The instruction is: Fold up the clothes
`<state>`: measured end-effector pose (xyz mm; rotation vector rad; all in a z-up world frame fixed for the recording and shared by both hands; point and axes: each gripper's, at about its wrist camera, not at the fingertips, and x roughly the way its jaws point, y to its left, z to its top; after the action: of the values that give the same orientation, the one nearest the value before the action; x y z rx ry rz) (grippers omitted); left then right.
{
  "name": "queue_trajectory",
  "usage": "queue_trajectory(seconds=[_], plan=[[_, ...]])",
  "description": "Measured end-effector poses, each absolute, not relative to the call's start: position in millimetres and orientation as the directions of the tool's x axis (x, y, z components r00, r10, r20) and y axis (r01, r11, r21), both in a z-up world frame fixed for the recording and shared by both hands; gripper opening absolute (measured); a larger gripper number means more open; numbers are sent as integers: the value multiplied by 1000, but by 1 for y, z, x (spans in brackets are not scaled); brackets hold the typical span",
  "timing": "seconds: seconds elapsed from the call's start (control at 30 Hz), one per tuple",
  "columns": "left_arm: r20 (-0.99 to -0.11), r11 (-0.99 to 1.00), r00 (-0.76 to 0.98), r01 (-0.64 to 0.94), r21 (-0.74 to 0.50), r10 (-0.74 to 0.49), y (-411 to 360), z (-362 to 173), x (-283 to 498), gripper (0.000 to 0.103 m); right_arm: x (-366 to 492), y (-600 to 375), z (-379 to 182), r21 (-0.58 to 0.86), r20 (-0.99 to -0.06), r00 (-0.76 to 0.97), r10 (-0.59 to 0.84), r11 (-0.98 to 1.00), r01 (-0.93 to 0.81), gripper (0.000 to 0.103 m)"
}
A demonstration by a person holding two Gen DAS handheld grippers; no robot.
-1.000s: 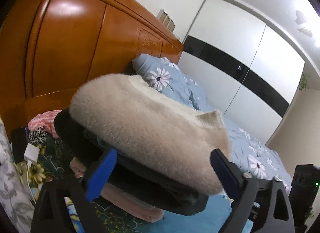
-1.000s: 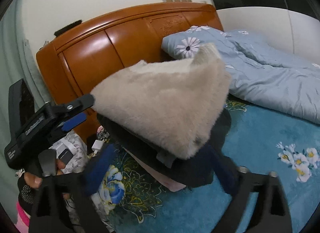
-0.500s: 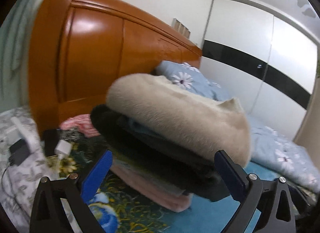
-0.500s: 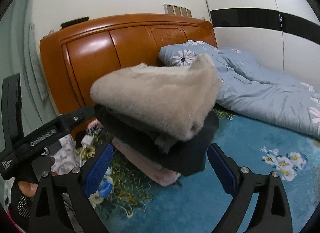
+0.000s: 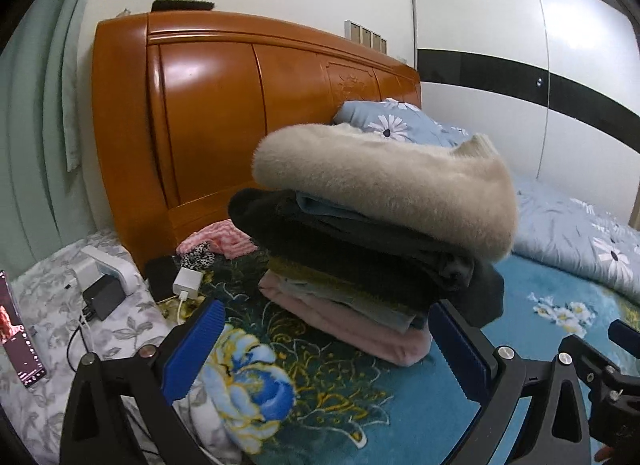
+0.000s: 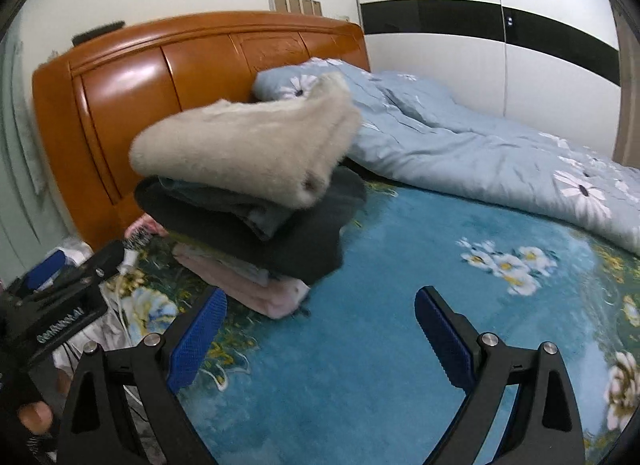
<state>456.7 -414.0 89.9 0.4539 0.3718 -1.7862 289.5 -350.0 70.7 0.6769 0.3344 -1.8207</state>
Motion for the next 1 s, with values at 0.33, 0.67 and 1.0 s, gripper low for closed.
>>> queue_trajectory(seconds=[0.33, 0.67, 1.0], plan=[[-480, -311, -262, 950, 23, -837, -390, 100, 442, 103, 312, -333, 80, 42, -579, -250, -776, -335, 941, 96], [-505, -309, -242, 950, 52, -828, -383, 91, 432, 103, 310, -326, 75, 28, -595, -276, -755, -362, 932, 96], [-542, -317, -224, 945, 84, -810, -386, 74, 422, 103, 303, -328, 59, 19, -636, -285, -717, -384, 923, 96]])
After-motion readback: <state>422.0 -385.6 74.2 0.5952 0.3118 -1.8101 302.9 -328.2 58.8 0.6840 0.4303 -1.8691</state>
